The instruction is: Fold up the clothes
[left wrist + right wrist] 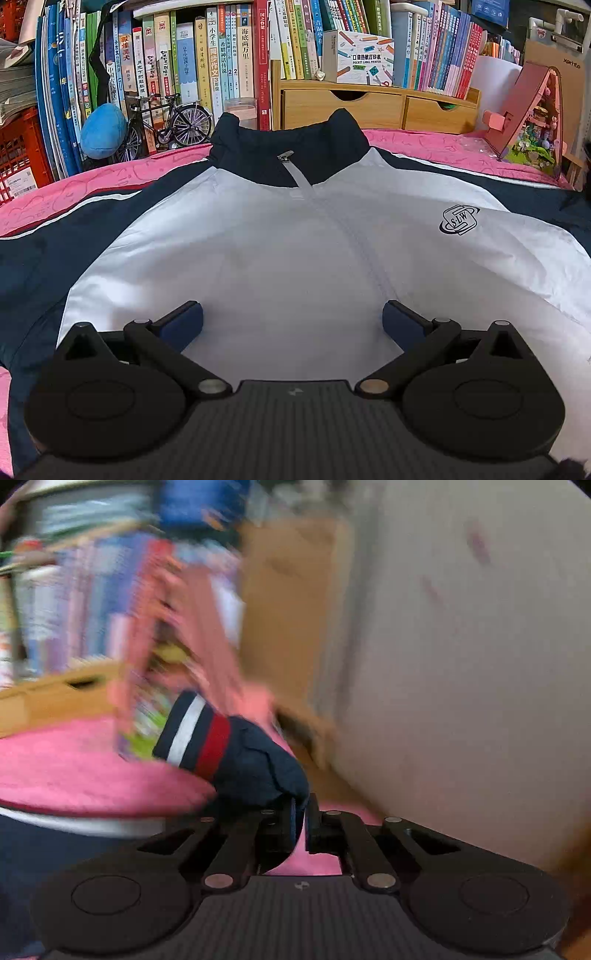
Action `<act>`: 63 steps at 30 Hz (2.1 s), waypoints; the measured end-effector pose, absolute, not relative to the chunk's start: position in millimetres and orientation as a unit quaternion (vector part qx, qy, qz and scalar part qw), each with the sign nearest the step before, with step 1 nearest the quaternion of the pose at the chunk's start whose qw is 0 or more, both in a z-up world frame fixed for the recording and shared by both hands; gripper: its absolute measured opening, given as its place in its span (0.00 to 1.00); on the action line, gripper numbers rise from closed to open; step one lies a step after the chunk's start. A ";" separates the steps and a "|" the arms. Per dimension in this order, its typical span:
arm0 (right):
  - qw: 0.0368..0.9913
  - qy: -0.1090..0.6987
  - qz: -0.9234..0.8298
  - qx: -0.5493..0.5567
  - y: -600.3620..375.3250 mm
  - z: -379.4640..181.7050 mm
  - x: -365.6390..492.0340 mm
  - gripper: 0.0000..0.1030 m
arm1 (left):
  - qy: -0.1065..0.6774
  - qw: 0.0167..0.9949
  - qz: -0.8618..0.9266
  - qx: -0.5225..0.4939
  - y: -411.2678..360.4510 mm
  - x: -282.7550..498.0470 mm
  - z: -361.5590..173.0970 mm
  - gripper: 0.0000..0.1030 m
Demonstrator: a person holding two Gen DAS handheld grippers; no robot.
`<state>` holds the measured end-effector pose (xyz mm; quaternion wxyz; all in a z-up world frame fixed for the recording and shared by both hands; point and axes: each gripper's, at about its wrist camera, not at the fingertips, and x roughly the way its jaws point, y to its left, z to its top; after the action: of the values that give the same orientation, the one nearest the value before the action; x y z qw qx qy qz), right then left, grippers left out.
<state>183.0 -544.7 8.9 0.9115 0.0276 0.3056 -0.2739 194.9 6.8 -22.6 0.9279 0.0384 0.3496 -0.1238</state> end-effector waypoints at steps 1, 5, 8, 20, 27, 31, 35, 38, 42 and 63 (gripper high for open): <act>0.900 0.327 -0.284 0.044 -555.4 0.4 179.3 0.21 | 0.350 0.928 -0.124 0.039 6.8 194.9 -22.5 1.00; 0.882 0.355 -0.308 0.027 -547.4 -9.0 162.7 0.63 | 0.350 0.928 -0.124 0.039 7.2 195.0 -22.3 1.00; 0.915 0.296 -0.275 -0.012 -501.0 13.7 144.5 0.80 | 0.350 0.928 -0.123 0.039 7.0 195.1 -22.2 1.00; 0.935 0.266 0.224 -0.075 -230.8 -16.7 311.9 0.95 | 0.337 0.929 -0.153 0.008 48.5 199.0 28.7 1.00; 0.904 0.358 0.217 -0.082 -198.9 -53.8 380.2 0.04 | 0.337 0.915 -0.220 0.009 86.5 247.5 29.5 1.00; 0.914 0.332 0.190 -0.136 -186.1 -48.4 374.5 0.02 | 0.354 0.903 -0.240 0.044 59.6 261.0 -1.5 1.00; 0.933 0.295 0.147 -0.147 -185.7 -28.2 398.3 0.02 | 0.356 0.911 -0.199 0.058 46.8 284.1 -19.4 1.00; 0.912 0.346 0.214 -0.053 -206.8 -20.4 420.0 0.09 | 0.352 0.914 -0.195 0.040 57.6 288.6 -27.8 1.00; 0.884 0.368 0.286 -0.042 -220.3 -39.7 414.4 0.80 | 0.353 0.914 -0.193 0.048 56.0 285.7 -29.4 1.00; 0.925 0.264 0.148 -0.231 -139.2 -67.2 458.1 0.08 | 0.346 0.933 -0.064 0.070 37.4 414.9 -39.3 1.00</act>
<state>458.1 -139.2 -67.2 0.9247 -0.2311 0.2637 0.1483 414.9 37.4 -39.3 0.9333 0.0703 0.3465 -0.0636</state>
